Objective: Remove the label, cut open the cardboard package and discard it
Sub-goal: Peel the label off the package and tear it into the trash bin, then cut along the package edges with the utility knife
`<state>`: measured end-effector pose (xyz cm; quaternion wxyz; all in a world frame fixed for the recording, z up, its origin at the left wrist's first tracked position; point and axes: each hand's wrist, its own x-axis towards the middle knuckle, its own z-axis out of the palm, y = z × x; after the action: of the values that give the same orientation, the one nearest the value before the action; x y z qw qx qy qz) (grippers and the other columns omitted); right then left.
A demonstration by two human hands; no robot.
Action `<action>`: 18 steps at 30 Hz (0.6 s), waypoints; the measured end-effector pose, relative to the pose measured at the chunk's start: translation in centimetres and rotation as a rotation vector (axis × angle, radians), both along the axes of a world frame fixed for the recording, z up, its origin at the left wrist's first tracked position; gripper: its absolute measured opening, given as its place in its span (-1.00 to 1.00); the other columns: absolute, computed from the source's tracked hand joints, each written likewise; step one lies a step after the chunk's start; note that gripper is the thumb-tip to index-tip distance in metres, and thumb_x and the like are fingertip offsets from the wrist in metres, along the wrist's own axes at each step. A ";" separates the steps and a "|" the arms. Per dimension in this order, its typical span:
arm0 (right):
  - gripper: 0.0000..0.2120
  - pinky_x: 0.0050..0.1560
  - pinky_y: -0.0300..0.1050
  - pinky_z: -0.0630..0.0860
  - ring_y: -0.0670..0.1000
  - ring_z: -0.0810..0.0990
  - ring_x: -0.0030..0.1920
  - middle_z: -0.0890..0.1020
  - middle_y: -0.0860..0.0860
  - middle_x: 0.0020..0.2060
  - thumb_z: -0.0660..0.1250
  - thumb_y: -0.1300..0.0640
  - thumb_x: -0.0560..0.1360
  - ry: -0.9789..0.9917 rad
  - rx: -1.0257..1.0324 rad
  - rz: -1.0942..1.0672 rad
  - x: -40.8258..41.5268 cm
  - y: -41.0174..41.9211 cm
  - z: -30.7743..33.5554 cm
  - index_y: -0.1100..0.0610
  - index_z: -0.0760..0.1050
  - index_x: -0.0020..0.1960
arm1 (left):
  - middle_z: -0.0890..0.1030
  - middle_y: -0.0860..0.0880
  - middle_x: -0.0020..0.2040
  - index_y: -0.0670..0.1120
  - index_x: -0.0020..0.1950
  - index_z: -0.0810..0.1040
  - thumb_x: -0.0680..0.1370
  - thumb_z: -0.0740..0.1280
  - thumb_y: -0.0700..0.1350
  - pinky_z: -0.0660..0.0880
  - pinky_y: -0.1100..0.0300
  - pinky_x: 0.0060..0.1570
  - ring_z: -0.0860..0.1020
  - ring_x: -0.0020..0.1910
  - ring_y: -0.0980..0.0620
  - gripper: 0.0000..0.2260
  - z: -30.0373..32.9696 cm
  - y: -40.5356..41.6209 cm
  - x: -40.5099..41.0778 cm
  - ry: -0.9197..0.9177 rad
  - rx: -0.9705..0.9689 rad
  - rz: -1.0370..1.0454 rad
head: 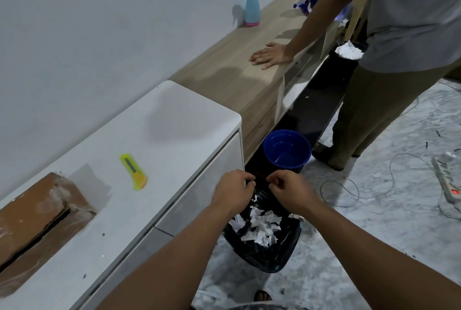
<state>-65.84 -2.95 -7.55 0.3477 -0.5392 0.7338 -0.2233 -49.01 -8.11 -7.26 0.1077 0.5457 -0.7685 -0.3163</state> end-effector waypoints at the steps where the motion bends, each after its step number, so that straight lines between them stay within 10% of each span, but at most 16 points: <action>1: -0.79 -0.29 -0.37 0.38 -0.16 0.58 -0.18 0.63 -0.08 -0.14 0.32 0.15 0.53 -0.013 -0.005 0.014 0.4 -0.3 0.3 0.02 0.58 0.14 | 0.64 0.03 0.25 0.01 0.25 0.65 0.61 0.28 -0.03 0.44 0.22 0.22 0.58 0.23 0.05 -0.74 0.3 -0.1 0.4 0.003 0.008 0.011; 10: -0.77 -0.04 -0.26 0.46 -0.05 0.58 -0.03 0.60 0.00 -0.01 0.32 0.16 0.54 -0.065 -0.043 0.267 7.2 -5.9 2.2 0.07 0.55 0.19 | 0.64 0.06 0.26 0.03 0.23 0.66 0.60 0.29 -0.04 0.42 0.18 0.30 0.54 0.28 0.06 -0.75 4.0 -1.4 8.2 0.053 -0.056 0.275; 18: -0.84 -0.28 -0.35 0.40 -0.01 0.61 -0.15 0.62 -0.01 -0.12 0.32 0.21 0.50 -0.050 -0.147 0.547 19.0 -10.1 4.2 0.06 0.59 0.04 | 0.63 0.13 0.24 0.08 0.21 0.64 0.60 0.29 -0.05 0.37 0.24 0.23 0.52 0.26 0.11 -0.77 6.8 0.5 20.3 0.070 -0.157 0.641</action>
<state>-46.84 -13.01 -3.40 0.3731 -0.7353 0.5340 -0.1872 -28.70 -7.60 -0.43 0.2696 0.7385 -0.5757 -0.2247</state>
